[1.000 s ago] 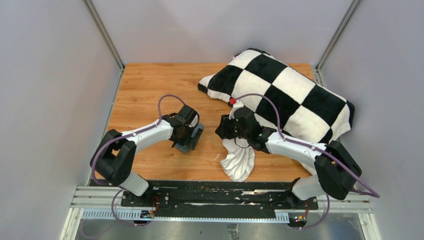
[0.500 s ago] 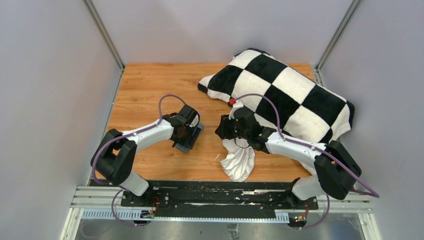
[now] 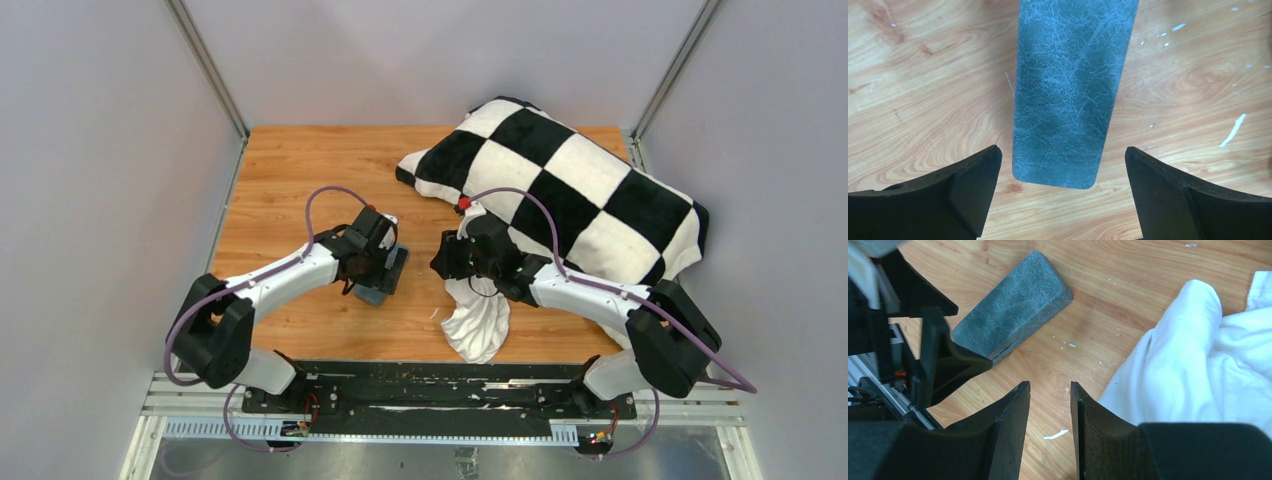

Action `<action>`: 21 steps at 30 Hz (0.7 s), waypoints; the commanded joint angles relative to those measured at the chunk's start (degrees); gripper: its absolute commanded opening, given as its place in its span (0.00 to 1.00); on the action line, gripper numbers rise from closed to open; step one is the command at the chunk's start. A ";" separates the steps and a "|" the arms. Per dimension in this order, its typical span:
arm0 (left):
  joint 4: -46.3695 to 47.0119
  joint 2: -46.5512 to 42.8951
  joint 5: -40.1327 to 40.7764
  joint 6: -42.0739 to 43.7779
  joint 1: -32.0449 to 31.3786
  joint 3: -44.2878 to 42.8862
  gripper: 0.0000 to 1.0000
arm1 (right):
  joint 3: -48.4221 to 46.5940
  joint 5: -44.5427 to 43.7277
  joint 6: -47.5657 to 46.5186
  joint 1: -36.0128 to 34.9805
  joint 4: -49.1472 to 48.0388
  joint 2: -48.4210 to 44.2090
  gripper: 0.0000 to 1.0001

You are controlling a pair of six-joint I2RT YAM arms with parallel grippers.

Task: Organize the sunglasses
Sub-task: Move the sunglasses case at the center of the board.

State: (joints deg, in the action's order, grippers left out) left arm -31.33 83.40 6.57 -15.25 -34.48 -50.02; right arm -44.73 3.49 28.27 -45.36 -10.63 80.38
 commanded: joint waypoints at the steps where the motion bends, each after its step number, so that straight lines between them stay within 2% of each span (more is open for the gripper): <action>1: 1.42 -3.81 0.26 -1.04 -0.59 0.10 1.00 | -1.06 -0.07 -0.09 0.60 1.56 0.09 0.41; 12: 4.24 -1.67 1.80 -0.90 -0.52 -0.03 1.00 | -1.33 -0.41 -0.32 0.62 2.11 -0.31 0.40; 18: 5.52 3.64 1.40 0.93 -0.57 -1.40 1.00 | -1.41 -0.37 -0.30 0.62 2.21 -0.22 0.40; 21: 5.77 5.73 1.84 1.10 -0.54 -2.42 0.93 | -1.16 -0.41 -0.32 0.58 2.20 -0.28 0.40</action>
State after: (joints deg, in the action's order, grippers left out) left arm -26.98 86.63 7.53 -15.00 -34.63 -50.39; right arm -44.73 3.44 28.27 -45.36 -9.30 80.40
